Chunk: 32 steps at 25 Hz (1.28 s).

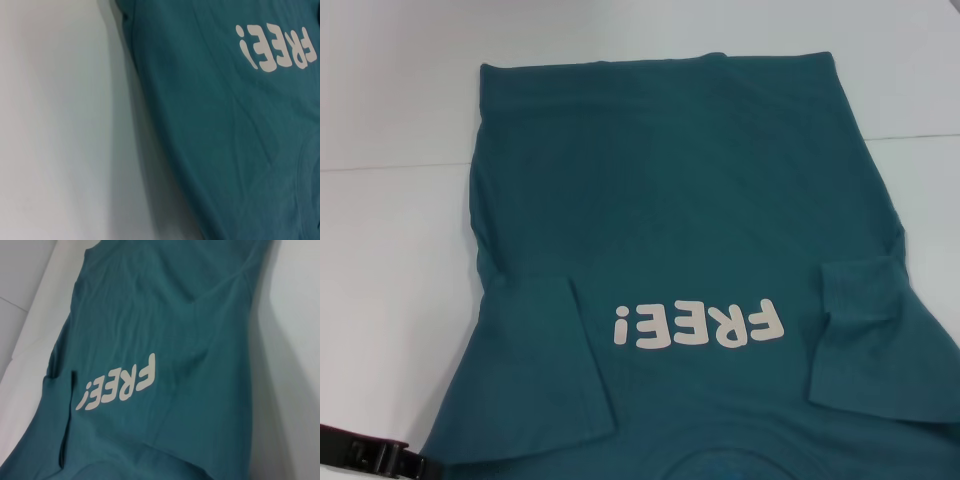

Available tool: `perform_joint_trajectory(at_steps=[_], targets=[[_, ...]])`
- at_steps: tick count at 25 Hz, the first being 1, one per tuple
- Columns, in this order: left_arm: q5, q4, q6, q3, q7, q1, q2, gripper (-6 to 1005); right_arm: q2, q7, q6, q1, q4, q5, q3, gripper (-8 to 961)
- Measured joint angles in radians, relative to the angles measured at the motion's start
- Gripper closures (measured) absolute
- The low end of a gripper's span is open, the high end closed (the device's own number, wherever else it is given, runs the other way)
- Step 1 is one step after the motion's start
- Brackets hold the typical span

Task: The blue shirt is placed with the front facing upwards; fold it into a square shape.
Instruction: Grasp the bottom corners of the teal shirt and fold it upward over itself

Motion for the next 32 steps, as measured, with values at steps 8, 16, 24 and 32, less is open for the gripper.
perform_joint_trajectory(at_steps=[8, 16, 24, 32], targets=[[-0.002, -0.001, 0.005, -0.001, 0.0, 0.002, 0.0, 1000, 0.003, -0.001, -0.002, -0.018, 0.001, 0.0, 0.016, 913], [-0.037, -0.012, -0.046, -0.001, -0.009, -0.037, 0.006, 1000, -0.004, 0.006, 0.026, 0.029, 0.002, 0.006, 0.032, 912], [-0.126, -0.113, -0.221, -0.026, -0.006, -0.139, 0.033, 1001, -0.018, 0.015, 0.143, 0.143, 0.02, 0.01, 0.038, 912], [-0.216, -0.199, -0.496, -0.022, 0.019, -0.245, 0.034, 1001, -0.026, -0.009, 0.331, 0.306, 0.11, 0.011, 0.032, 912]])
